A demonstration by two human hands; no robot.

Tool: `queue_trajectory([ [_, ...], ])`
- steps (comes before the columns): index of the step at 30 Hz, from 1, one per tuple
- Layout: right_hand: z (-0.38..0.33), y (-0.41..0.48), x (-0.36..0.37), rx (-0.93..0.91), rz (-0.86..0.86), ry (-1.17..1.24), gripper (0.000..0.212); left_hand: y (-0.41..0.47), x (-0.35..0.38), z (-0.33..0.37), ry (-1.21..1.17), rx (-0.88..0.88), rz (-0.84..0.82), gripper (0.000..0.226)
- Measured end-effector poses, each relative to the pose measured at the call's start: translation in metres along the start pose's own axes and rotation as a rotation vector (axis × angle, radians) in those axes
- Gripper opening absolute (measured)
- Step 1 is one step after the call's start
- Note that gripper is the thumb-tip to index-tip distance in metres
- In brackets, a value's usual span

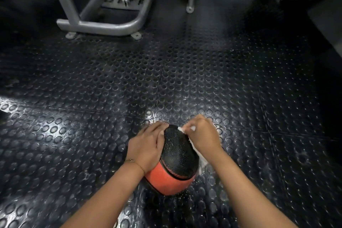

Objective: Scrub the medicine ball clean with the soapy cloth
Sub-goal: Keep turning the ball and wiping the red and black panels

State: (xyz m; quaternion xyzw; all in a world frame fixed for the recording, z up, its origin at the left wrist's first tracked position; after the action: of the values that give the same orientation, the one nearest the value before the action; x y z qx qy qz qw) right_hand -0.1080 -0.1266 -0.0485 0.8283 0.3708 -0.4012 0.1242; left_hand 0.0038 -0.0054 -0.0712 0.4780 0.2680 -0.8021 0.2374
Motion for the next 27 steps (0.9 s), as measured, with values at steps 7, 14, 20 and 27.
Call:
queue_trajectory([
  [7, -0.008, -0.008, -0.001, -0.132, -0.068, -0.032, 0.011, 0.0, -0.001, -0.003, -0.005, 0.026, 0.01, 0.077],
  [14, -0.012, -0.013, 0.0, -0.111, -0.034, 0.005, 0.014, 0.002, -0.005, 0.004, 0.03, 0.022, -0.003, 0.07],
  [20, 0.004, -0.016, 0.01, -0.107, 0.054, 0.074, 0.016, 0.001, -0.004, 0.009, 0.031, 0.024, -0.037, 0.064],
  [27, -0.002, -0.002, 0.001, -0.075, 0.081, 0.107, 0.015, 0.006, -0.009, 0.009, 0.014, -0.011, -0.044, 0.042],
])
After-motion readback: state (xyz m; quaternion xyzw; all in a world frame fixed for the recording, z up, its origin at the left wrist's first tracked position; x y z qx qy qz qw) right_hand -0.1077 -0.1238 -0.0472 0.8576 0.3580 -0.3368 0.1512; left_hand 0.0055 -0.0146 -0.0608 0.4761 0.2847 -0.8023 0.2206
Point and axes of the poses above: each hand's wrist, its own y-axis towards the middle knuckle, its own x-axis out of the palm, z = x × y, the point moved 1 cm from there along y, towards the middle knuckle, and after that the axes turned 11 degrees about -x, right-handed, at the moved point
